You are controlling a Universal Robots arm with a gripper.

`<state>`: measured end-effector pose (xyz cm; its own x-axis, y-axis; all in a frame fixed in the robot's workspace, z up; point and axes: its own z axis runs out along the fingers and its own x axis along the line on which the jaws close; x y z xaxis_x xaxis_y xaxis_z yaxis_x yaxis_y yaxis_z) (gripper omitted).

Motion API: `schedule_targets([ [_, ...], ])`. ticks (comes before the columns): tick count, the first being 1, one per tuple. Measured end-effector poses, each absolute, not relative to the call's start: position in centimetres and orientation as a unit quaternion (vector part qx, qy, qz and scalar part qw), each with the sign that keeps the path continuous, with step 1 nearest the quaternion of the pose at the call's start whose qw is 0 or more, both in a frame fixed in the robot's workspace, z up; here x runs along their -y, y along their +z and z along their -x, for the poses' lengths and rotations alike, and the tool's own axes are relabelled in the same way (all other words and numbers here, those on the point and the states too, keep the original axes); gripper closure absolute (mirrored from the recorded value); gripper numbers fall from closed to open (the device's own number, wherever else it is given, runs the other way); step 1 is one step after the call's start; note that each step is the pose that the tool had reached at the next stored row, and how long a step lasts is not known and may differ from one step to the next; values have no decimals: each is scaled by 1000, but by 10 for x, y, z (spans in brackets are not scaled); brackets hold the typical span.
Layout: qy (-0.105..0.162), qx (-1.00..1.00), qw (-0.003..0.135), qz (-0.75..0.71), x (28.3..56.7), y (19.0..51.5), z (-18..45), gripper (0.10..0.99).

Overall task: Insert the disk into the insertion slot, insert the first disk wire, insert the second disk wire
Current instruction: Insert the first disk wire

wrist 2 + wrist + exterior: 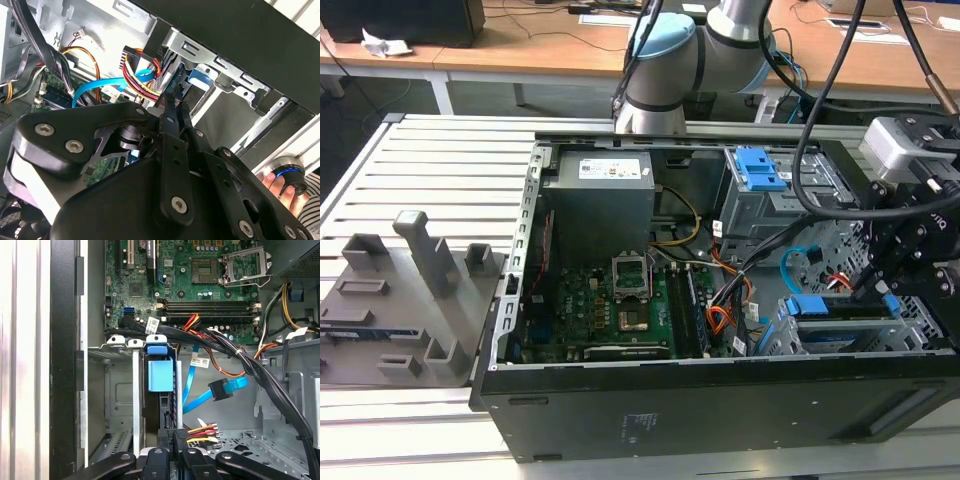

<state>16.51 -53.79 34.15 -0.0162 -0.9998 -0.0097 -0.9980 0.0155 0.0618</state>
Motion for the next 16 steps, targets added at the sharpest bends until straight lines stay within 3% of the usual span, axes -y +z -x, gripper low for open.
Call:
schedule_targets([
  [12,-26,712,19,-701,539,335,-167,922],
  [13,-27,712,18,-701,539,334,-167,914],
  [14,-26,712,19,-701,539,335,-167,851],
  [16,-26,712,19,-701,539,342,-167,851],
])
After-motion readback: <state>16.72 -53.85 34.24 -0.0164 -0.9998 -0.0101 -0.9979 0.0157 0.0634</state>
